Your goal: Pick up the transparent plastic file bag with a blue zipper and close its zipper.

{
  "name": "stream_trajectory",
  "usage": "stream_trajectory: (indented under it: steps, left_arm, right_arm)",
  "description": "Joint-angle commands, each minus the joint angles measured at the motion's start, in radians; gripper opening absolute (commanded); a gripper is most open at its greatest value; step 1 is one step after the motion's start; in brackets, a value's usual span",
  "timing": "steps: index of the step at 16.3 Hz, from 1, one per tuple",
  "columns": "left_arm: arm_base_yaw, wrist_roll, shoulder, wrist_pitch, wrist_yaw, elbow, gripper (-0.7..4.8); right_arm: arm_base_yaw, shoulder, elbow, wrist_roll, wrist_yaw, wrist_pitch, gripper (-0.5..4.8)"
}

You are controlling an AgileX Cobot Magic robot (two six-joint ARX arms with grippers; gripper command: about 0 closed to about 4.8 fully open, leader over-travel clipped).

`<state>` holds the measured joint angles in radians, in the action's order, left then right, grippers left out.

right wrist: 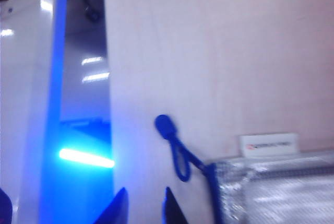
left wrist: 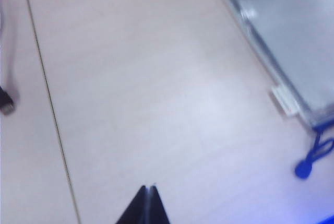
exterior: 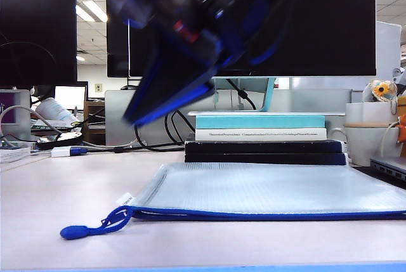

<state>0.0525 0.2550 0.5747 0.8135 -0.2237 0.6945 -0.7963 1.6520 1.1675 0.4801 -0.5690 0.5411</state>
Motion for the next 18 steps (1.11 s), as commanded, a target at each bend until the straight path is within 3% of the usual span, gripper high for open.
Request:
stream_trajectory:
  steps: [1, 2, 3, 10, 18]
  left_arm:
    - [-0.001, -0.004, -0.001, 0.007, -0.010, 0.006, -0.06]
    - [-0.001, -0.003, -0.001, 0.007, -0.029, 0.006, -0.06]
    - [-0.001, -0.004, -0.001, 0.002, -0.054, 0.006, -0.06]
    - [-0.001, -0.004, 0.006, -0.011, -0.122, 0.005, -0.06]
    - [-0.001, -0.004, 0.011, -0.032, -0.159, 0.005, -0.06]
  right_arm:
    - [-0.071, 0.074, 0.053, 0.137, 0.129, 0.082, 1.90]
    - [-0.105, 0.124, 0.061, 0.219, 0.242, 0.060, 1.90]
    - [-0.116, 0.140, 0.066, 0.244, 0.264, 0.050, 1.90]
    - [-0.116, 0.232, 0.192, 0.314, 0.278, 0.096, 1.90]
    - [-0.117, 0.297, 0.193, 0.326, 0.271, 0.120, 1.89]
